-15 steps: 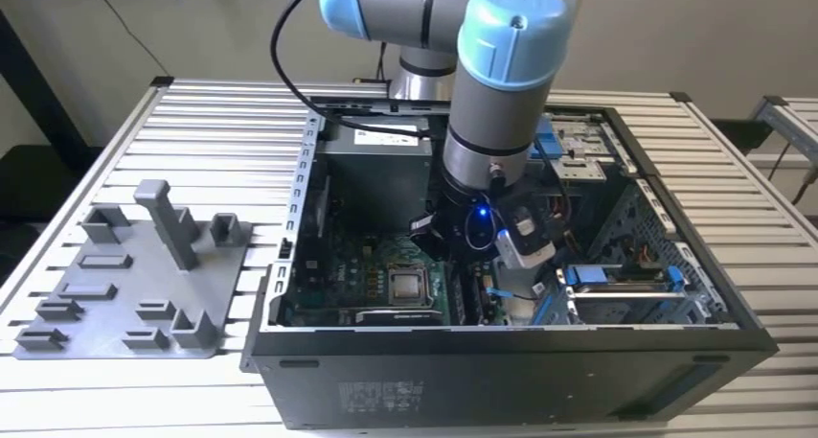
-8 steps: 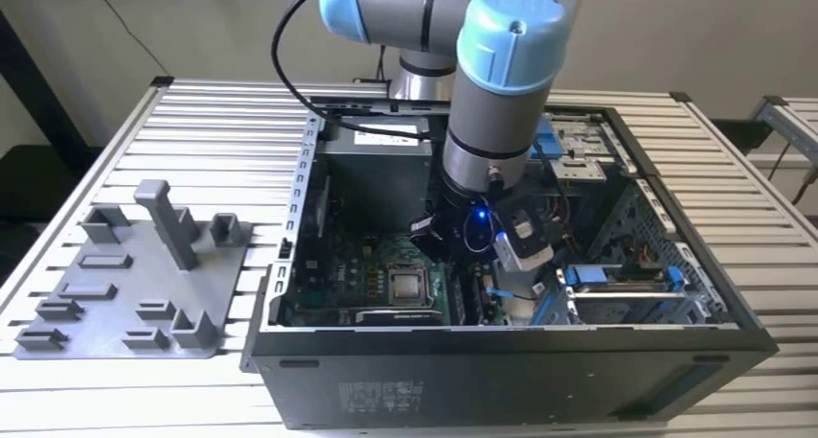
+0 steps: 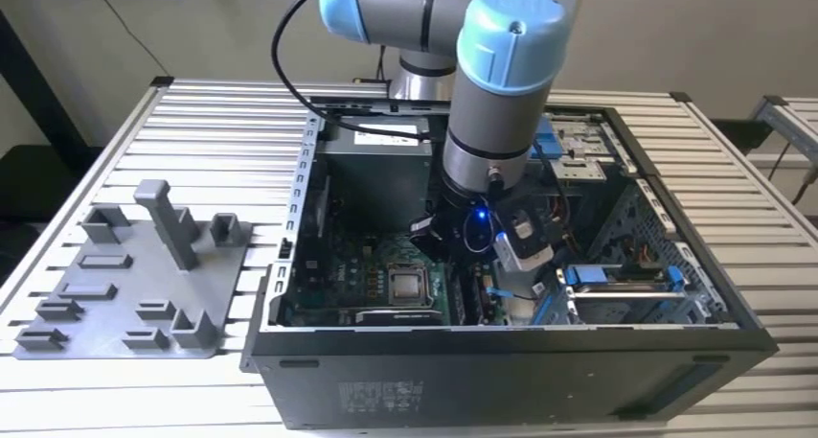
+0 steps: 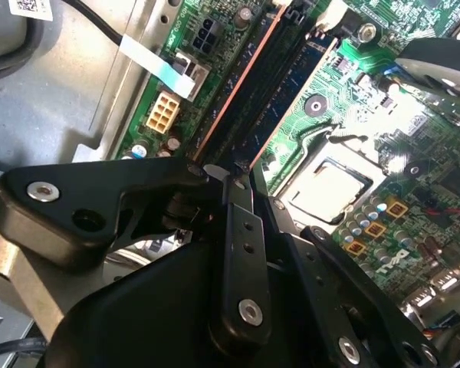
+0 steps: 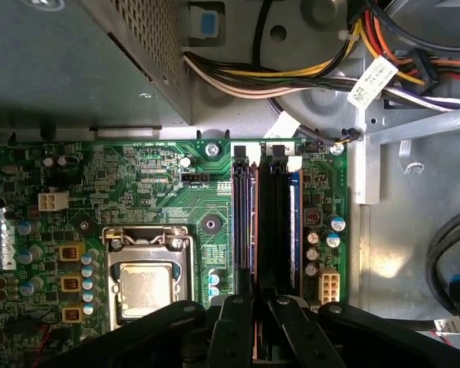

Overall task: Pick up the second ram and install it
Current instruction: 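Insert the second ram into the second slot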

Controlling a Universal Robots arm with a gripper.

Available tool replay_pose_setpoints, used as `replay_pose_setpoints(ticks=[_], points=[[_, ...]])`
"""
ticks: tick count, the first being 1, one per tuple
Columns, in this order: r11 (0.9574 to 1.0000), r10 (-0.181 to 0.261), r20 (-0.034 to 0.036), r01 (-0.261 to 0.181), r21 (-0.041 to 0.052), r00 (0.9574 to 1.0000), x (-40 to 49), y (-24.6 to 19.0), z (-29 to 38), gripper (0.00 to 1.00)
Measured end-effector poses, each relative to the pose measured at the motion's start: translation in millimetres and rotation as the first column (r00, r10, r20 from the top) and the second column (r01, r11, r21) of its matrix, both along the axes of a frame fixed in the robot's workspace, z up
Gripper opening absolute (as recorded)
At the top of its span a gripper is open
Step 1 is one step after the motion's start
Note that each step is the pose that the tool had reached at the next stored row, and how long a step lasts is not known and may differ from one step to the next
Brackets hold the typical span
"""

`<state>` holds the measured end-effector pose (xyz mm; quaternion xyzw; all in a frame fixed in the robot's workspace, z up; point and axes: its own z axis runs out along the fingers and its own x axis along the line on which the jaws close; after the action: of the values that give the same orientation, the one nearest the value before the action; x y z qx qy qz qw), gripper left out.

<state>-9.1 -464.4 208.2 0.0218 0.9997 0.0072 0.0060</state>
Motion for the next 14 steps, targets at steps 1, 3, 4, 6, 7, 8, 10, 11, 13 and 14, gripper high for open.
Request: replay_pose_setpoints(ticks=[1,3,4,6,7,8,10,11,13,14], points=[[1.0,0.0,0.0001,0.0,0.0001,1.0,0.0,0.0,0.0,0.14],[1.0,0.0,0.0,0.0,0.0,1.0,0.0,0.0,0.0,0.14],[1.0,0.0,0.0,0.0,0.0,1.0,0.0,0.0,-0.1,0.14],[1.0,0.0,0.0,0.0,0.0001,1.0,0.0,0.0,-0.1,0.14],[1.0,0.0,-0.0001,0.0,0.0001,1.0,0.0,0.0,-0.2,0.15],[1.0,0.0,-0.0001,0.0,0.0002,1.0,0.0,0.0,-0.2,0.15],[1.0,0.0,0.0,0.0,-0.0002,1.0,0.0,0.0,-0.3,0.22],[1.0,0.0,0.0001,0.0,-0.0006,1.0,0.0,0.0,0.9,0.22],[1.0,-0.001,0.0001,0.001,-0.0004,1.0,0.0,0.0,9.7,0.22],[1.0,-0.001,0.0,0.001,-0.0008,1.0,0.0,0.0,14.3,0.22]])
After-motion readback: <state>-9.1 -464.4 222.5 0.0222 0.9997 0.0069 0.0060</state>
